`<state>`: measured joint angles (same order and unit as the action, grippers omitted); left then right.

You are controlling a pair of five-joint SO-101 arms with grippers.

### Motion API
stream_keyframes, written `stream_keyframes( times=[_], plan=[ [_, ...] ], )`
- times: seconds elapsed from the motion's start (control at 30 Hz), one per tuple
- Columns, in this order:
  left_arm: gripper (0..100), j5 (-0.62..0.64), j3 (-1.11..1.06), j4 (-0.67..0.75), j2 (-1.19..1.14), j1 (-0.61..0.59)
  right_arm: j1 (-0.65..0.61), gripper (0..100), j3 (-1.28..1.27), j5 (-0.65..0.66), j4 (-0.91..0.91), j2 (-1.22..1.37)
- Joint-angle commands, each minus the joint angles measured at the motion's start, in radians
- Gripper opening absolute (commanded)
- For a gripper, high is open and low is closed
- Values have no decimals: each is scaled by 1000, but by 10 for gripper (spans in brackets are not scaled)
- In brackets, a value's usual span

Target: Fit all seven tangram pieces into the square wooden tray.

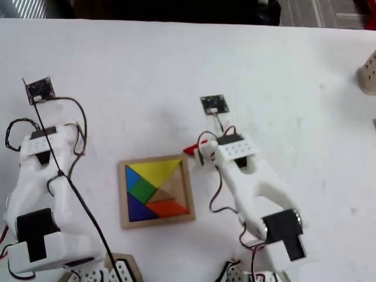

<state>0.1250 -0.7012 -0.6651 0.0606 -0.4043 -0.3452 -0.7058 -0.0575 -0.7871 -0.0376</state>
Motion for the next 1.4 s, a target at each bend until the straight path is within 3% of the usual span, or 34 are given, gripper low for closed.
stream_keyframes(
  times=[0.0,0.13,0.37,0.7,0.97,1.1,1.27,1.37],
  plan=[
    [23,-6,28,15,7,-8,87,21,158,3,-70,87],
    [23,-6,26,15,7,-8,153,18,299,94,-197,193],
    [23,-6,26,15,7,-8,274,18,496,91,-200,311],
    [23,-6,26,15,7,-8,242,31,631,-21,-317,305],
    [23,-8,28,15,7,-7,151,284,674,-29,-363,320],
    [23,-8,29,17,7,-4,125,267,675,-37,-349,323],
    [23,-8,25,38,7,-4,119,264,675,-176,-302,329],
    [23,-8,25,38,7,-4,119,264,671,-186,-268,331]
  ],
)
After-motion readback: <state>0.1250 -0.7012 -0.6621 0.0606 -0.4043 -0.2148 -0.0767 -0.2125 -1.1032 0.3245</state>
